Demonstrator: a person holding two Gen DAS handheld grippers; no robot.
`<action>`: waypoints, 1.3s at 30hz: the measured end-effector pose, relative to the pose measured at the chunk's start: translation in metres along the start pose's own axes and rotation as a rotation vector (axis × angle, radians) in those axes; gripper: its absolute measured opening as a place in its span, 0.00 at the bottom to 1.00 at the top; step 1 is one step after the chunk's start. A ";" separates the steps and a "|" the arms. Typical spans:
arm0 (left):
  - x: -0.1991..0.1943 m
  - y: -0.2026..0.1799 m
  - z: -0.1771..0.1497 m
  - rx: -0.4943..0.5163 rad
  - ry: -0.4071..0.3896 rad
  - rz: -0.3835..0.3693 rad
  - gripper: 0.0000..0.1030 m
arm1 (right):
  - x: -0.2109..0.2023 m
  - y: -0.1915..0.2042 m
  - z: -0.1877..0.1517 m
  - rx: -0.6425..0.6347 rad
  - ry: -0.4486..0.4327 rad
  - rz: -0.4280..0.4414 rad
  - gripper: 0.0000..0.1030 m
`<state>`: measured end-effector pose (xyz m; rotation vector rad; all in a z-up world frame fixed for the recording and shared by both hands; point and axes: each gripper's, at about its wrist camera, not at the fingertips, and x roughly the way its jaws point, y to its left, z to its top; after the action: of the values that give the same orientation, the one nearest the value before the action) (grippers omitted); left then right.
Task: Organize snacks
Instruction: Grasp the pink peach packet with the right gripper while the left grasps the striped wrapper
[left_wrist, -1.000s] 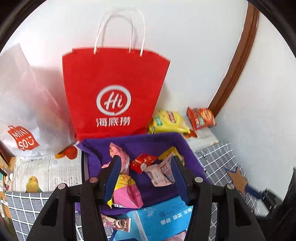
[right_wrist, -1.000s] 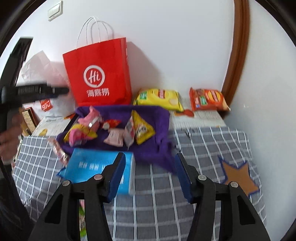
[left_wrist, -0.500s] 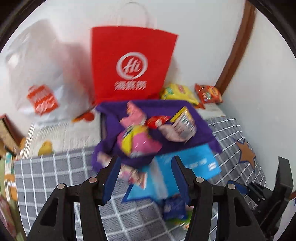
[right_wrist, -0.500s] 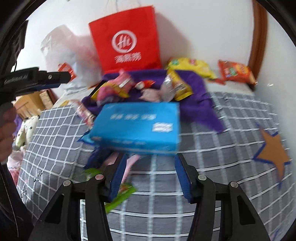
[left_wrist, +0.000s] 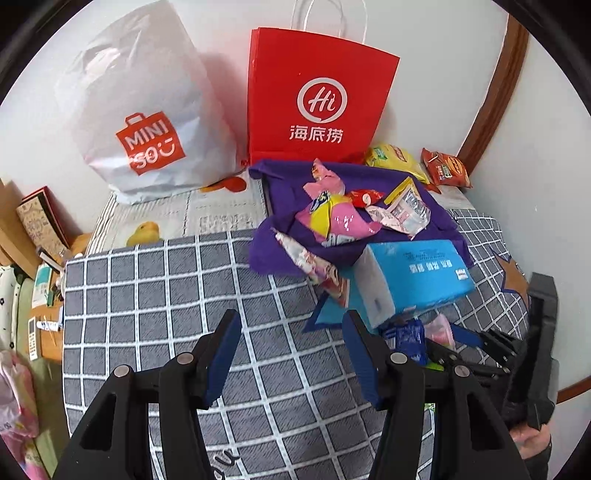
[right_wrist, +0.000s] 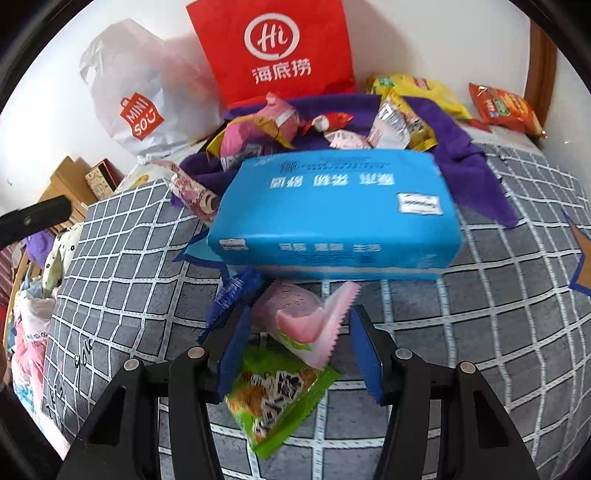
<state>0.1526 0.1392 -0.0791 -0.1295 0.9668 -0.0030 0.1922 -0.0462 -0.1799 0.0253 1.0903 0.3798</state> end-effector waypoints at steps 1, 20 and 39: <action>0.000 0.000 -0.002 0.000 0.001 0.003 0.53 | 0.004 0.001 0.001 0.001 0.005 -0.007 0.53; 0.061 -0.015 -0.010 -0.071 0.023 -0.025 0.53 | -0.032 -0.038 -0.021 -0.042 -0.041 0.008 0.30; 0.143 -0.020 0.017 -0.230 0.045 -0.084 0.46 | -0.017 -0.075 -0.028 -0.120 -0.048 -0.020 0.31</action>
<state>0.2495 0.1121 -0.1847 -0.3828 1.0044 0.0279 0.1826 -0.1265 -0.1943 -0.0825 1.0183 0.4245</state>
